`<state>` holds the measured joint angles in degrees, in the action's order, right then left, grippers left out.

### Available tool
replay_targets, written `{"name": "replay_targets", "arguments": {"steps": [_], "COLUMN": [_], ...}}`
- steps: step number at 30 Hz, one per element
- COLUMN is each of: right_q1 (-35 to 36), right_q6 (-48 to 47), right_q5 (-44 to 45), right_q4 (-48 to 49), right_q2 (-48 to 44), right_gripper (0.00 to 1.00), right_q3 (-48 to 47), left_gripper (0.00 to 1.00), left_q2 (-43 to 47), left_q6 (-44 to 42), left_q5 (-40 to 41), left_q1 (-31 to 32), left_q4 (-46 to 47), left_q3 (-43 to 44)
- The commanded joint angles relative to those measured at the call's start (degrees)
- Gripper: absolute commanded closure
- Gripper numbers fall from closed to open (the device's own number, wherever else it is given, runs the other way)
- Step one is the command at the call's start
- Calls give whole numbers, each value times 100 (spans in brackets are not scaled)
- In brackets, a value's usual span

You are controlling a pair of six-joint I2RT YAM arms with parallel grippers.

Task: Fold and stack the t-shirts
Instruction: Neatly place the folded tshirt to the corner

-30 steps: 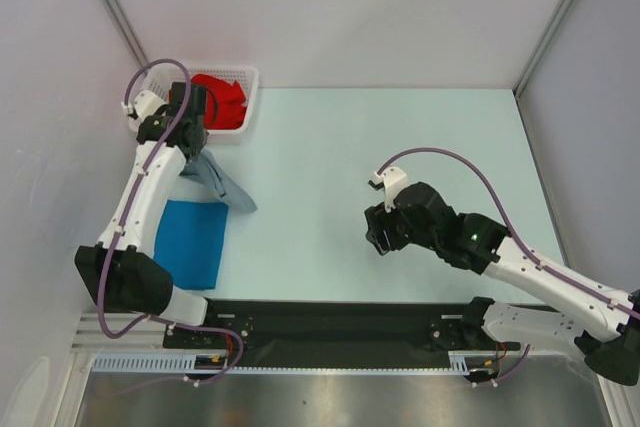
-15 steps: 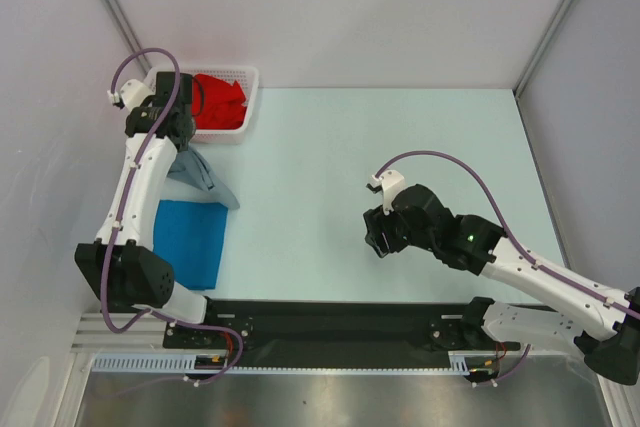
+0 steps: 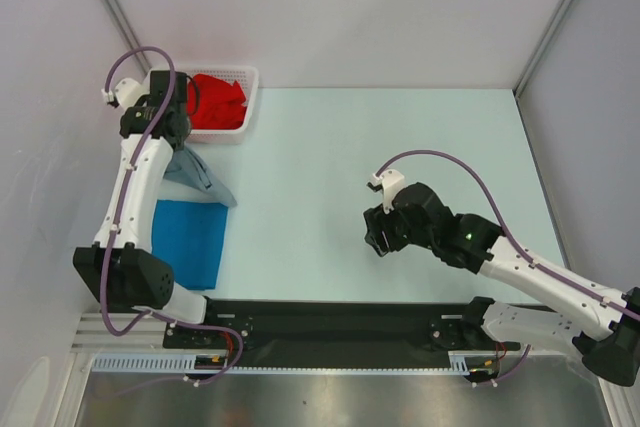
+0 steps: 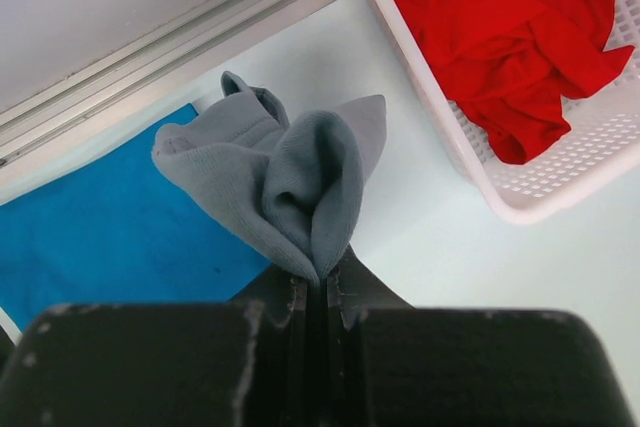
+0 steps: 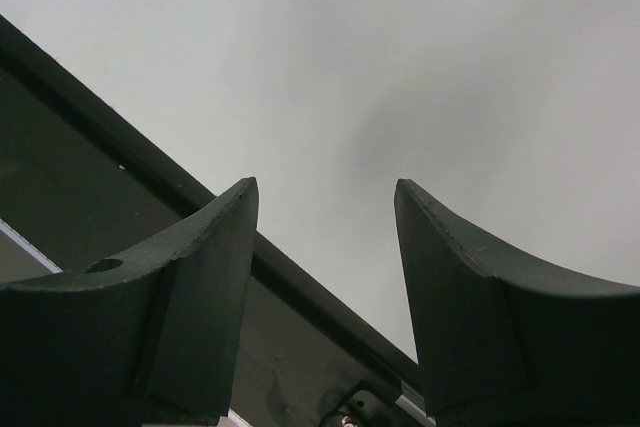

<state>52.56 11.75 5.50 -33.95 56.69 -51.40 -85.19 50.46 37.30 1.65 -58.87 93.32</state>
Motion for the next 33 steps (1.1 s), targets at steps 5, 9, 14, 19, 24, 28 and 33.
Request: {"name": "replay_targets", "arguments": {"steps": [5,9,14,19,24,28,33], "right_q1": [-105,-131,-158,-175,-184,-202,-193], "right_q6": [-103,-111,-120,-120,-146,-138,-129], "right_q5": [-119,-145,-189,-207,-233,-242,-277], "right_q4": [187,205,231,240,214,196,188], "right_q2": [-52,-52,-35,-44,-44,-61,-79], "right_gripper": [38,38,38,38,38,38,38], "right_q3": [51,60,77,103,121,121,147], "left_gripper": [100,100,100,100,100,100,100], "left_q2": [503,626,731,889,960,1004,1109], "left_q6": [-89,-80,-97,-115,-185,-238,-229], "left_q5": [163,164,190,164,146,137,85], "left_q1": [-130,-139,-139,-314,-402,-473,-569], "left_q4": [104,130,104,165,218,227,236], "left_q3": [-199,-393,-542,-745,-894,-894,-1078]}}
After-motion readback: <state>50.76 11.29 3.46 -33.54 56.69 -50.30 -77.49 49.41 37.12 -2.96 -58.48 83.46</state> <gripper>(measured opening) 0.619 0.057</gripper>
